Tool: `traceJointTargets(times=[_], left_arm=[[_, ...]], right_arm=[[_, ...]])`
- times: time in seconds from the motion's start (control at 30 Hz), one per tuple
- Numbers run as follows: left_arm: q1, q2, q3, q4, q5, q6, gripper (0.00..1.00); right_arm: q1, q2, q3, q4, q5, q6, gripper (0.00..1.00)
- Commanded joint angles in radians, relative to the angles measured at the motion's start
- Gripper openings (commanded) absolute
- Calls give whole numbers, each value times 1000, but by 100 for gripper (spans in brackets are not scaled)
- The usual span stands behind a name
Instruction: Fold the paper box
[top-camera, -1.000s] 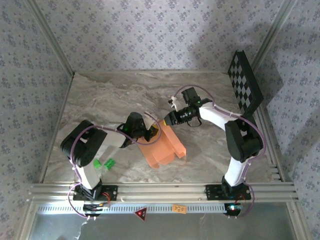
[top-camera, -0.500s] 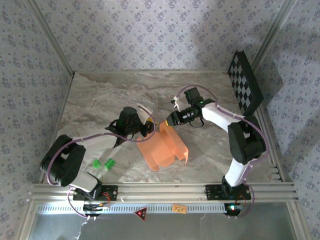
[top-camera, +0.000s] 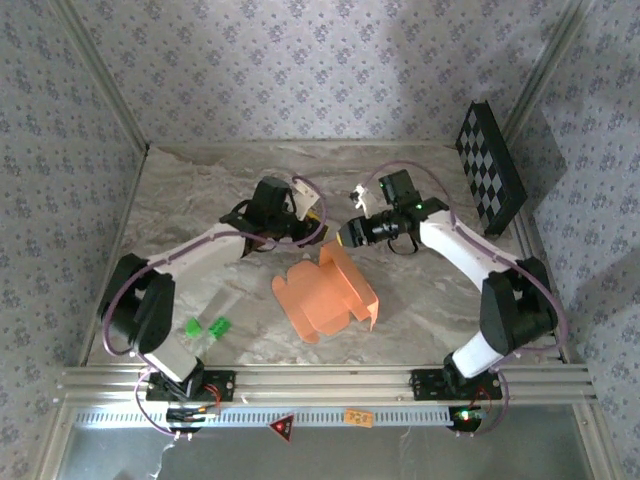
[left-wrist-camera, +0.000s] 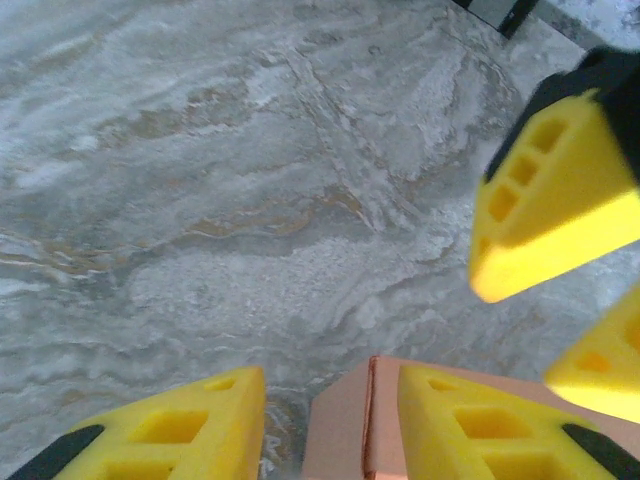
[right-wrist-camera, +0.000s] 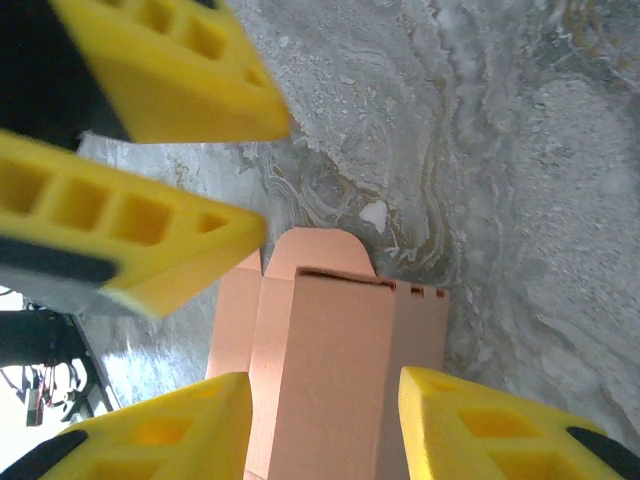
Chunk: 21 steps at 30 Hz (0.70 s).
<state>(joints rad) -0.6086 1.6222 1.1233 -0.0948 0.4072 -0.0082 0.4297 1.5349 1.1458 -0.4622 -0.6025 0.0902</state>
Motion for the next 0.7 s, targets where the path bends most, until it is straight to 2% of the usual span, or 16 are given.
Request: traceJointTargets(times=[0.0,0.23,0.37,0.53,0.67], left_arm=[[3,64,84,-133,92,22,41],[2,163,151,-239,136,53,39],[4,184,143,-255,134,42,34],[16,186,111,-256,111,17,31],[26,173,83,-244,102,-4,30]], right_arm=[[8,-101,-48,-55,79,40,44],[71,-296,-161,-81,207,220,43],[131,-369,-208,-110,257,335,40],[202,-370,-253,-133,268,470,36],[219,-313,-264,-132,271,484,35]])
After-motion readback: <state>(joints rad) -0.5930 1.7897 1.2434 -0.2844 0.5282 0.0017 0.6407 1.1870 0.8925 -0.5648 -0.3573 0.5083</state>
